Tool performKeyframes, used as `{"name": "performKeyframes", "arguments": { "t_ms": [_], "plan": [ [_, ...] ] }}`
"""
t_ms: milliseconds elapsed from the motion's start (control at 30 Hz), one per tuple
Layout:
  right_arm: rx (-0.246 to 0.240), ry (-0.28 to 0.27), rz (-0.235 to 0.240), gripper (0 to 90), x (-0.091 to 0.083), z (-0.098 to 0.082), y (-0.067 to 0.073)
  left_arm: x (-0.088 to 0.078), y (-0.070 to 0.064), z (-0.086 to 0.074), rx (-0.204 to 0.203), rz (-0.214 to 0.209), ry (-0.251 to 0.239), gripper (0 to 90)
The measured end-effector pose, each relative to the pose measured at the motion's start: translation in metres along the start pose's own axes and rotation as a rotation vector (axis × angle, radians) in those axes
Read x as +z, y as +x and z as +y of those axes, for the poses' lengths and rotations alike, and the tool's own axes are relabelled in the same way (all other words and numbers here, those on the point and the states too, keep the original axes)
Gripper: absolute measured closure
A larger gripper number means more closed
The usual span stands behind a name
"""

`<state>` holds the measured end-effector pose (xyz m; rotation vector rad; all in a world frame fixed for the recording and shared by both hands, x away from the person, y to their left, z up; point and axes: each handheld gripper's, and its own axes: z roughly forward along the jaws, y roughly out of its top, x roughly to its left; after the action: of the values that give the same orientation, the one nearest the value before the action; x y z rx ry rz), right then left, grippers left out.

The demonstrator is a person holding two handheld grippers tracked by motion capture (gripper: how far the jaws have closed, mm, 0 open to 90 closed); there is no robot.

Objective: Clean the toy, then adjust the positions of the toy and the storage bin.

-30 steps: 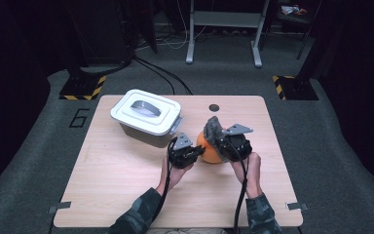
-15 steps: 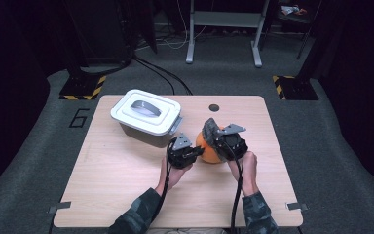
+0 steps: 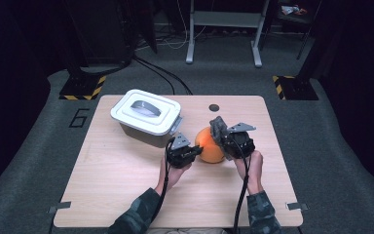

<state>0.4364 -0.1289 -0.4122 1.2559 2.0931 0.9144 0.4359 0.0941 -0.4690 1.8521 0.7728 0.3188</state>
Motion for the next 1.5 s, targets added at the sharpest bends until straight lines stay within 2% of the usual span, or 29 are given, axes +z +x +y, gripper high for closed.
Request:
{"name": "performKeyframes", "arguments": {
  "t_ms": [167, 433, 500, 867, 1033, 1300, 1500],
  "plan": [
    [0.01, -0.024, 0.029, 70.9, -0.009, -0.002, 0.0, 0.0, 0.001, 0.0, -0.007, 0.018, -0.006, 84.7],
    [0.009, -0.056, 0.043, 70.6, -0.025, -0.011, -0.003, -0.001, 0.002, 0.0, -0.017, 0.024, 0.0, 84.6],
    [0.008, -0.059, 0.042, 70.4, -0.029, -0.015, -0.004, -0.001, 0.002, 0.0, -0.03, 0.027, -0.001, 84.5],
    [0.037, -0.047, 0.03, 70.4, -0.038, -0.031, -0.01, -0.002, 0.006, -0.002, -0.026, 0.029, 0.006, 84.5],
    [0.03, -0.04, 0.033, 70.4, -0.04, -0.037, -0.009, -0.002, 0.008, -0.001, -0.032, 0.027, 0.011, 84.6],
    [0.034, -0.017, 0.04, 70.0, -0.049, -0.051, -0.004, -0.002, 0.008, -0.002, -0.032, 0.038, 0.003, 84.5],
    [0.028, 0.016, 0.054, 69.9, -0.05, -0.067, 0.007, -0.002, 0.009, -0.002, -0.042, 0.043, 0.0, 84.5]
  ]
}}
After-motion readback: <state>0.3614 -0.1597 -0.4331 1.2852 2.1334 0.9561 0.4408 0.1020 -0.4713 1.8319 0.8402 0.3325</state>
